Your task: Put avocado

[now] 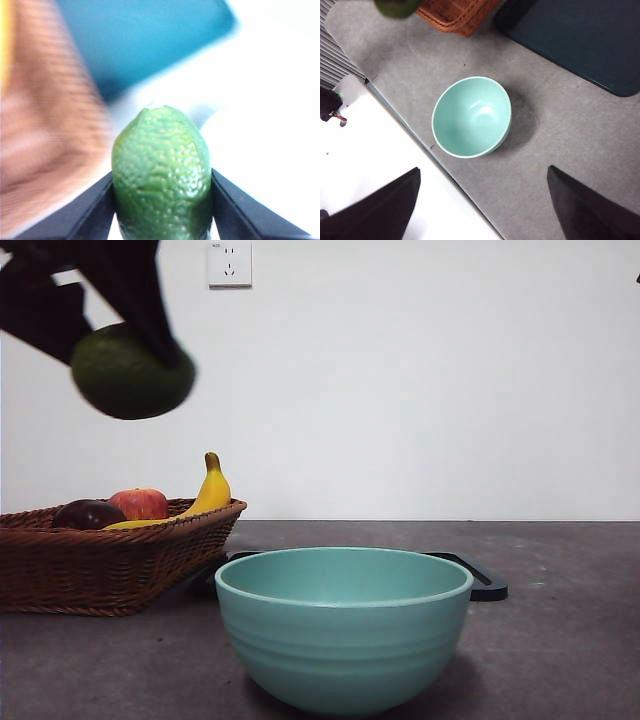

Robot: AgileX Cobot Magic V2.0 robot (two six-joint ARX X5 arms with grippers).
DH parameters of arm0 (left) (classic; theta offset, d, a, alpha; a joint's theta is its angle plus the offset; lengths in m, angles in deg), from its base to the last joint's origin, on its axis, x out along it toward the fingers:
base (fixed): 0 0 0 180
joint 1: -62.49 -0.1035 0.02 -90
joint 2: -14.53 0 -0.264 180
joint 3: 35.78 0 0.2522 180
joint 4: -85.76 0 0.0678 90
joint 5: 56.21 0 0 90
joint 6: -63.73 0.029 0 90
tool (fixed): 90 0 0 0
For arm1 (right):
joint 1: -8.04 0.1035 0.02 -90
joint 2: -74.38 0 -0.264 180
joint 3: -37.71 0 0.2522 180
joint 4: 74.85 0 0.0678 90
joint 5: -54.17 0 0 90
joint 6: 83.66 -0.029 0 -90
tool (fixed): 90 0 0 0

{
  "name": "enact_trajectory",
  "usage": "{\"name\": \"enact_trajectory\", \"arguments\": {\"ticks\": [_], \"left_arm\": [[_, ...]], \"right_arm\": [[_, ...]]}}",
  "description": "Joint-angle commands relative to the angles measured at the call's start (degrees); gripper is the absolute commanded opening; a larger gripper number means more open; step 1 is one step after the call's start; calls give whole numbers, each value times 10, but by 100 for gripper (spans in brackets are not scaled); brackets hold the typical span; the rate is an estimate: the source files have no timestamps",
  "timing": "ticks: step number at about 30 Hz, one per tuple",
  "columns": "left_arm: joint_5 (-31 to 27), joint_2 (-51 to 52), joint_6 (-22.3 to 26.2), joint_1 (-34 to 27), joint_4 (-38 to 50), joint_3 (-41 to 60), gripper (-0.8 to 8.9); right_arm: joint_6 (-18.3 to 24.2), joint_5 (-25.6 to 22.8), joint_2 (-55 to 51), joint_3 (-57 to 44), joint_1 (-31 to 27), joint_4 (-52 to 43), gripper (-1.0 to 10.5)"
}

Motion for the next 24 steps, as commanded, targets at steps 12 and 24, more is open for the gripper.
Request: {"name": "enact_trajectory", "arguments": {"ticks": [12, 24], "left_arm": [[-2, -138, -16, 190, 93, -10, 236], [-55, -275, 4, 230, 144, -10, 240]], "right_arm": [[-5, -1, 4, 10, 3, -8, 407], [-5, -1, 4, 10, 3, -8, 407]]}}
